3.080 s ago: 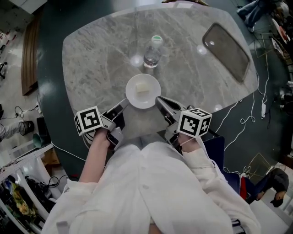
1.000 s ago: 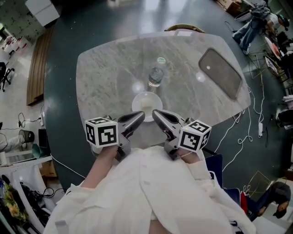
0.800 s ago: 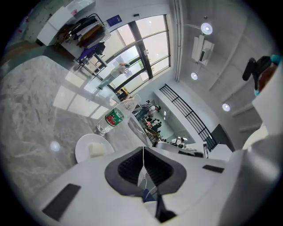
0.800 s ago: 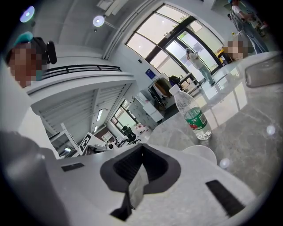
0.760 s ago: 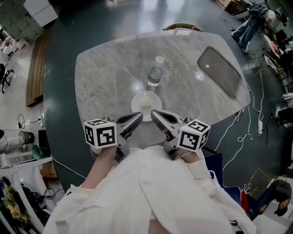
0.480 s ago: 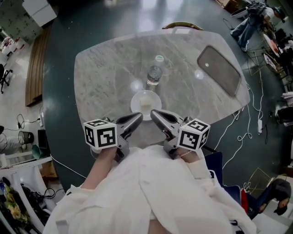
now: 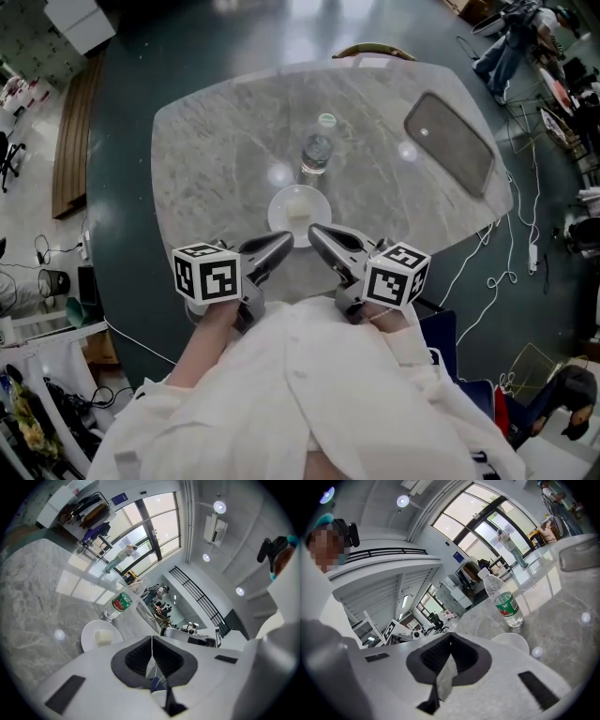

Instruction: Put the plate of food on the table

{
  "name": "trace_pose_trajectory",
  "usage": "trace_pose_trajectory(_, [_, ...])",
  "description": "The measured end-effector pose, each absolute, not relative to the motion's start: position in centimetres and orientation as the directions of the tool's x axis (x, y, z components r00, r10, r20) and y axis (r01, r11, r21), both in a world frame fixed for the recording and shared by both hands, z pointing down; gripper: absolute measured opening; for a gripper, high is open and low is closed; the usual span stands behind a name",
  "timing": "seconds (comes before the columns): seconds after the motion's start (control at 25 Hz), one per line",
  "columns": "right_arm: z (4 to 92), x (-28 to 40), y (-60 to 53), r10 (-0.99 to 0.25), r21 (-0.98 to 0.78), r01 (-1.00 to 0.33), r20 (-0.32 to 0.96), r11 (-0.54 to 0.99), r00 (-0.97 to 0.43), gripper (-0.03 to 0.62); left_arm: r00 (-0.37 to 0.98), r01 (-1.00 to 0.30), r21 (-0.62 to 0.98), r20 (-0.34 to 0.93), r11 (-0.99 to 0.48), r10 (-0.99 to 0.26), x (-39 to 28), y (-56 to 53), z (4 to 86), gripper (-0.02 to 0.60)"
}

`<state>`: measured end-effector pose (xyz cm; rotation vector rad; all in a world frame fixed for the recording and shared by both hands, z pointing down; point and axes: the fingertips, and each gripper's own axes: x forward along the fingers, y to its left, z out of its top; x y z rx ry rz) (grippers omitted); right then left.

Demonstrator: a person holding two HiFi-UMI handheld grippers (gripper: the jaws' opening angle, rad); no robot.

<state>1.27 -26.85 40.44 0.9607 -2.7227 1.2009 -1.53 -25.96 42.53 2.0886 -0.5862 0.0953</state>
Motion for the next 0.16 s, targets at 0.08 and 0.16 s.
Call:
trace_pose_trajectory(0.08, [40.45,0.96,-26.78,-0.522,-0.666,-0.535,0.249,0.519,-0.816,0.003,0.882,-0.444,0.776,0.292,-0.449,-0.369,-1.69,-25.97,42.58,0.018])
trace_pose_trajectory(0.16, [40.46,0.59,-26.68,-0.512,-0.670,-0.527,0.247,0.523,-0.823,0.002,0.882,-0.445,0.776,0.292,-0.447,-0.370,-1.90,-26.00,42.58,0.018])
